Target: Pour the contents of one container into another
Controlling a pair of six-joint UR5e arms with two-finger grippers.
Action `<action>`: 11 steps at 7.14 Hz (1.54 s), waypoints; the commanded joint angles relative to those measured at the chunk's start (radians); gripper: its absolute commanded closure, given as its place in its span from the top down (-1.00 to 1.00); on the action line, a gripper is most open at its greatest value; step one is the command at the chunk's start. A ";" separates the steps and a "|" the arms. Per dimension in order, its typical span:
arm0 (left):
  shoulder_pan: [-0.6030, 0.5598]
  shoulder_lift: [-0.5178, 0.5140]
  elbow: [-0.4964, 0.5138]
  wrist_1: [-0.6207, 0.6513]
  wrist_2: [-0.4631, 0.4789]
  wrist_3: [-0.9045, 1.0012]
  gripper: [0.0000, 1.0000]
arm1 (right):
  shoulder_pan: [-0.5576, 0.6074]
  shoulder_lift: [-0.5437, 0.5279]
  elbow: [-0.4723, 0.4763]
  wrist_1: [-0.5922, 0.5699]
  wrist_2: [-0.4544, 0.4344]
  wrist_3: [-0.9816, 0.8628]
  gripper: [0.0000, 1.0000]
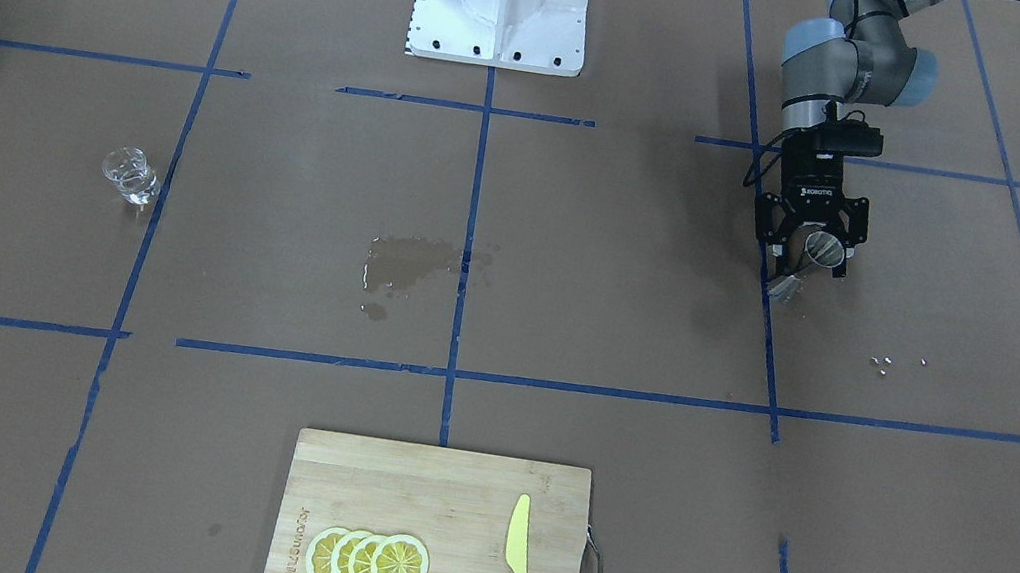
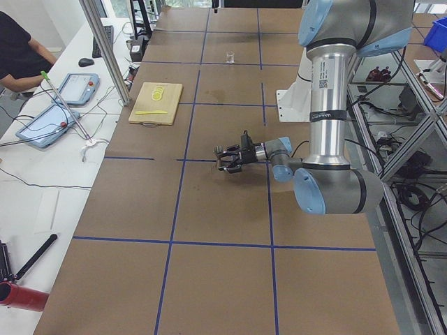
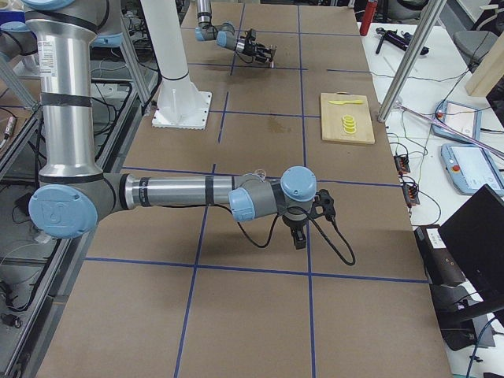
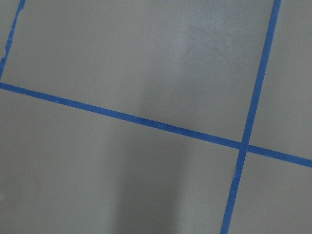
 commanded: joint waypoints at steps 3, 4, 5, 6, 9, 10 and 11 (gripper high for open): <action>-0.004 -0.026 0.001 -0.001 0.000 0.000 0.26 | 0.000 0.000 0.003 0.000 -0.001 0.000 1.00; -0.005 -0.024 0.003 -0.001 0.000 0.000 0.13 | 0.000 0.000 0.005 0.000 -0.001 0.000 1.00; -0.005 -0.024 0.003 -0.001 0.000 0.003 0.00 | 0.000 0.000 0.006 0.000 -0.001 0.000 1.00; -0.010 -0.026 0.001 -0.001 0.002 0.028 -0.11 | 0.000 0.000 0.006 0.000 -0.001 0.000 1.00; -0.013 -0.024 0.000 -0.037 0.003 0.037 -1.00 | 0.000 0.000 0.006 0.000 -0.001 0.000 1.00; -0.015 -0.023 0.001 -0.056 0.005 0.045 -1.00 | 0.000 0.000 0.006 0.000 -0.001 0.000 1.00; -0.019 -0.024 -0.006 -0.058 0.005 0.084 -1.00 | 0.000 0.002 0.009 0.001 -0.001 0.002 1.00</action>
